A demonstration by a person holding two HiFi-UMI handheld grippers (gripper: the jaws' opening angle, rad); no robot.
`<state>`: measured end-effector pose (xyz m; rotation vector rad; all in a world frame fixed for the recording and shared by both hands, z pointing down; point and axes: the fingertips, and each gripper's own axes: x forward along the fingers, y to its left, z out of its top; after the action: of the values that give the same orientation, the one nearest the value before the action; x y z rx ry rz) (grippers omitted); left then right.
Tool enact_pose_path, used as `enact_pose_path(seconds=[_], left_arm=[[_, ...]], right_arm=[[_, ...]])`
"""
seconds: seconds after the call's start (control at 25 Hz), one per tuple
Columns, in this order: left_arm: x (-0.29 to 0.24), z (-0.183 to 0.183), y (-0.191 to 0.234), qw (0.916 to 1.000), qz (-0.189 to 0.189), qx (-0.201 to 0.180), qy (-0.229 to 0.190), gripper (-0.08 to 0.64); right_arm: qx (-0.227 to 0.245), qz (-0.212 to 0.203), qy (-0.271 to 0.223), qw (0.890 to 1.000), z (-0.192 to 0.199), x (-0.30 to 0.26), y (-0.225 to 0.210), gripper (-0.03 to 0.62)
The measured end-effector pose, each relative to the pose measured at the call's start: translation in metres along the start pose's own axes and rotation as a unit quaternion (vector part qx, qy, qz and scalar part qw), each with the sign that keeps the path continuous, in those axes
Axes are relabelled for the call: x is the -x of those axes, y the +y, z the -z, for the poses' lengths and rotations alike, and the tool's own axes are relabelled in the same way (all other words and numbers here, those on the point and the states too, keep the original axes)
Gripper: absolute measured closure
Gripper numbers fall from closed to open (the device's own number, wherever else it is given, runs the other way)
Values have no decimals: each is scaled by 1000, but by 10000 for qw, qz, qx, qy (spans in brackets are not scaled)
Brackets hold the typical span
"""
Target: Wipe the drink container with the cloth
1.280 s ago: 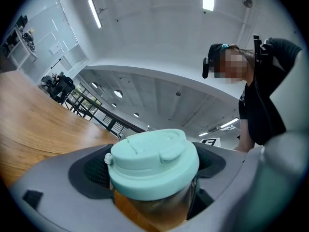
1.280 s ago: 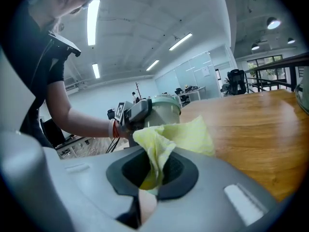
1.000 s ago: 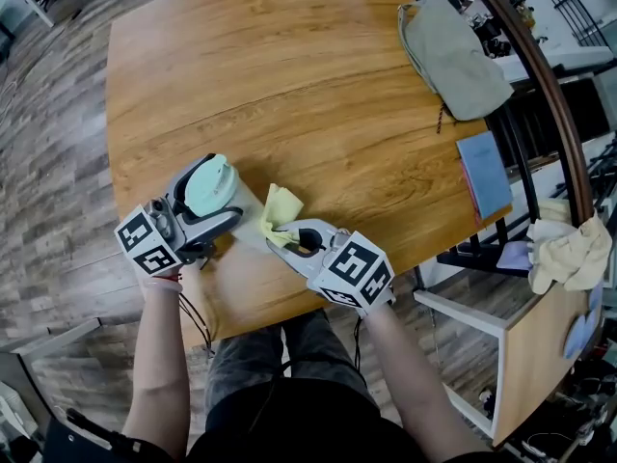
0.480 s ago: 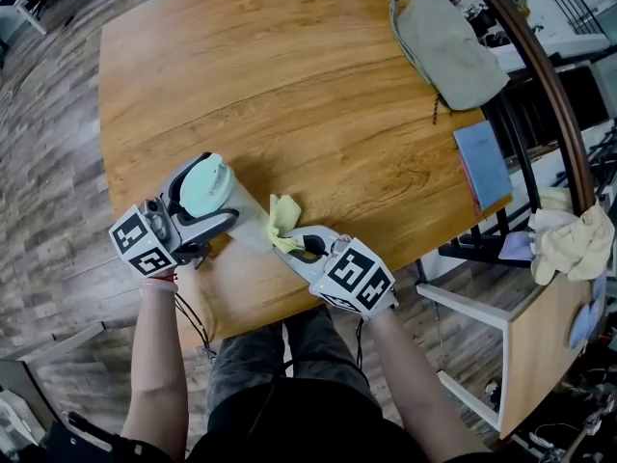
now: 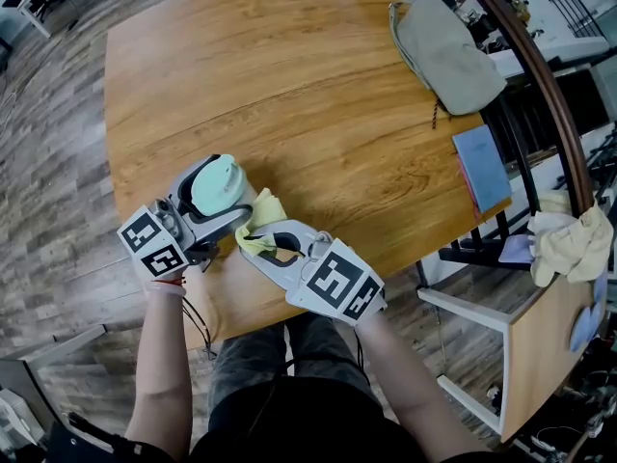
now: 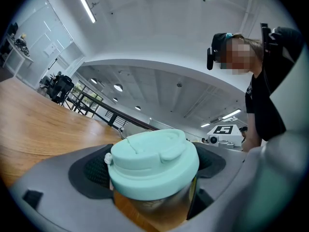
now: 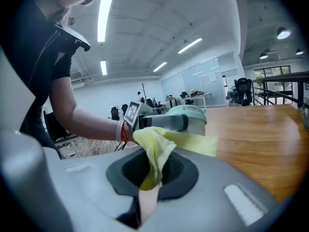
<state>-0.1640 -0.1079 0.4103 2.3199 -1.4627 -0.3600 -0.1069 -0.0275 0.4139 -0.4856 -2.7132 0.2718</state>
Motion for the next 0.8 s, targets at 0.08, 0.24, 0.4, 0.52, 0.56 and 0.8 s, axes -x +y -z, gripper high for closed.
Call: enact_pose_path(seconds=[0.08, 0.24, 0.4, 0.52, 0.56, 0.8], left_arm=[[-1, 0, 0, 10000, -47, -8, 24, 78], [-2, 0, -2, 9999, -69, -50, 61, 78], [-3, 1, -4, 9999, -52, -117, 90, 78], [-4, 0, -6, 9998, -47, -152, 95, 78], [-4, 0, -6, 9998, -45, -165, 101, 78], [-3, 0, -9, 9996, -38, -260, 141, 78]], right_arm=[[21, -46, 67, 10000, -2, -7, 2, 568], [28, 9, 180, 9998, -4, -17, 0, 568], [-210, -34, 172, 9996, 3, -14, -4, 568], [-460, 8, 184, 9988, 20, -6, -10, 568], [-536, 27, 215, 9983, 27, -4, -11, 569], [-977, 88, 445, 9942, 72, 5, -12, 569]])
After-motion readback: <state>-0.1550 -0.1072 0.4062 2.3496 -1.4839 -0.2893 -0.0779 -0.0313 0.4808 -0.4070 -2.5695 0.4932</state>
